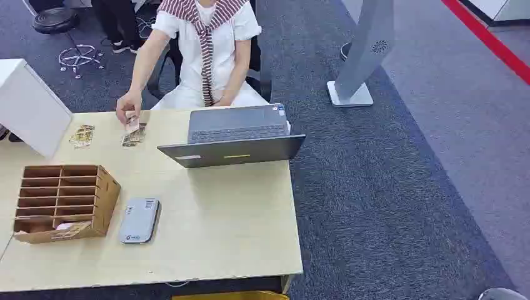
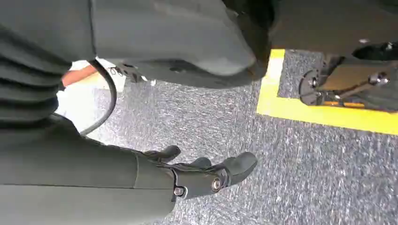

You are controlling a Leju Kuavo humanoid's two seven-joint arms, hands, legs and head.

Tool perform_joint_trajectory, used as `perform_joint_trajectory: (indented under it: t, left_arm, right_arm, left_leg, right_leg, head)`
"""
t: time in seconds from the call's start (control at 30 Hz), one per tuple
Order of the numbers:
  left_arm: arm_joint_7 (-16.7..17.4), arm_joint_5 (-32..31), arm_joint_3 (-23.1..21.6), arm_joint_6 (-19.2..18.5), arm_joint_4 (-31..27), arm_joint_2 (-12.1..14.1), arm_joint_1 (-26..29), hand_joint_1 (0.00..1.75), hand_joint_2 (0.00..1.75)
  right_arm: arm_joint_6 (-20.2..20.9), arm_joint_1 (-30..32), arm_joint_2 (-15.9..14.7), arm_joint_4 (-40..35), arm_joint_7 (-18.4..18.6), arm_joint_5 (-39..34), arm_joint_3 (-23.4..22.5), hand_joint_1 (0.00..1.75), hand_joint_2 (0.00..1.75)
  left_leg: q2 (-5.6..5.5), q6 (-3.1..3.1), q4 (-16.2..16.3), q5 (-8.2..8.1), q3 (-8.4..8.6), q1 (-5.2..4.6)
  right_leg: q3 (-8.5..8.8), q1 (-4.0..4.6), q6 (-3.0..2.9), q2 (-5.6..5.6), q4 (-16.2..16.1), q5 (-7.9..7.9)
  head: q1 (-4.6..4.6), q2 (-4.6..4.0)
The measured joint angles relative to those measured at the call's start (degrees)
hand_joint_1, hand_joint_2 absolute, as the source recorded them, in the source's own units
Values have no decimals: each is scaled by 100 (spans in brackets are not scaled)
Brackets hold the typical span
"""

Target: Pass the card to the sensor for recognition and then transmit it.

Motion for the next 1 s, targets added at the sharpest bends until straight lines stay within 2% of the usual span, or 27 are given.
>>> perform_joint_trajectory:
  t: [0.43, 0.73, 0.9, 1.0]
  left_arm:
    - [-138, 575, -11, -1784, -2207, -114, 319, 0, 175]
    - [-256, 946, 325, -3212, -3445, -2, 404, 0, 175]
    - [-271, 1016, 369, -3613, -4107, -59, 414, 0, 175]
    - [-286, 1018, 367, -3695, -4417, -90, 414, 0, 175]
  right_arm:
    - [-297, -84, 70, 11, -245, -13, -170, 0, 175]
    - [-360, -104, 90, 24, -463, 116, -216, 0, 175]
    - [-284, -113, 74, 24, -537, 201, -216, 0, 175]
    - [-258, -123, 66, 22, -546, 225, -216, 0, 175]
  left_leg:
    - [0, 0, 0, 0, -1, -2]
    - [0, 0, 0, 0, 0, -1]
    - [0, 0, 0, 1, 0, -1]
    - [0, 1, 0, 1, 3, -9]
  right_leg:
    - [1, -1, 1, 0, 0, 0]
    - [1, 0, 0, 0, 0, 0]
    - [1, 0, 0, 0, 0, 0]
    - [4, -3, 1, 0, 0, 0]
  head:
    - [-2, 0]
    - [-2, 0]
    - [0, -2]
    - [-2, -2]
